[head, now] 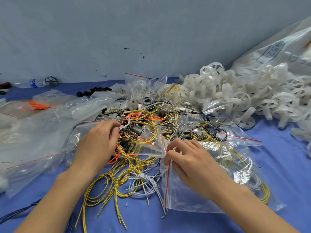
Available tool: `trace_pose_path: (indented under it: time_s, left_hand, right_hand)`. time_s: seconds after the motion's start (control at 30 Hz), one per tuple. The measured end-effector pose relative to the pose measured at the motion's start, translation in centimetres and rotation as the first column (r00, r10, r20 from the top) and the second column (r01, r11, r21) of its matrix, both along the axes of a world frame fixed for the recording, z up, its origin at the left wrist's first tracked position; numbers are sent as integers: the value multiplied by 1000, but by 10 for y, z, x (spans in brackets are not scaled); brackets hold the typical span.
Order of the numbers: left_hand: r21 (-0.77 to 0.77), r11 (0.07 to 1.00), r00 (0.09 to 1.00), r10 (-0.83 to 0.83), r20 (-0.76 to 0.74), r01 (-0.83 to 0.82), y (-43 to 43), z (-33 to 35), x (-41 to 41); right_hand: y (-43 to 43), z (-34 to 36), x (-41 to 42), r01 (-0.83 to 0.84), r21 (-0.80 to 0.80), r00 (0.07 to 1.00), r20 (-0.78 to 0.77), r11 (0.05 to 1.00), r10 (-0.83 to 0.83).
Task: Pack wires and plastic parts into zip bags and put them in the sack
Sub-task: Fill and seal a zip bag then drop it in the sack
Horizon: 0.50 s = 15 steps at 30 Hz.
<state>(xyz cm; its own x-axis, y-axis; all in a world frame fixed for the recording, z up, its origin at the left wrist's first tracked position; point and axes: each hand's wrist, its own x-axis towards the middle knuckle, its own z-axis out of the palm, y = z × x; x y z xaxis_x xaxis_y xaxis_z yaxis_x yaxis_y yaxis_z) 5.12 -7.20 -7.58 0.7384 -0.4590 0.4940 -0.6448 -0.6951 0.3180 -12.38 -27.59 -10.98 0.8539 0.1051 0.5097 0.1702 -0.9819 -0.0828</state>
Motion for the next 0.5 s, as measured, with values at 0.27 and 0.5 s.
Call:
trace_pose_path:
  time_s: [0.27, 0.5]
  left_hand:
    - [79, 975, 977, -202, -71, 208, -67, 2, 25]
    - [499, 866, 995, 25, -100, 29, -107, 11, 72]
  right_hand:
    - [-6, 6, 2, 17, 71, 998, 62, 997, -21]
    - [-21, 18, 1, 61, 123, 989, 129, 991, -77]
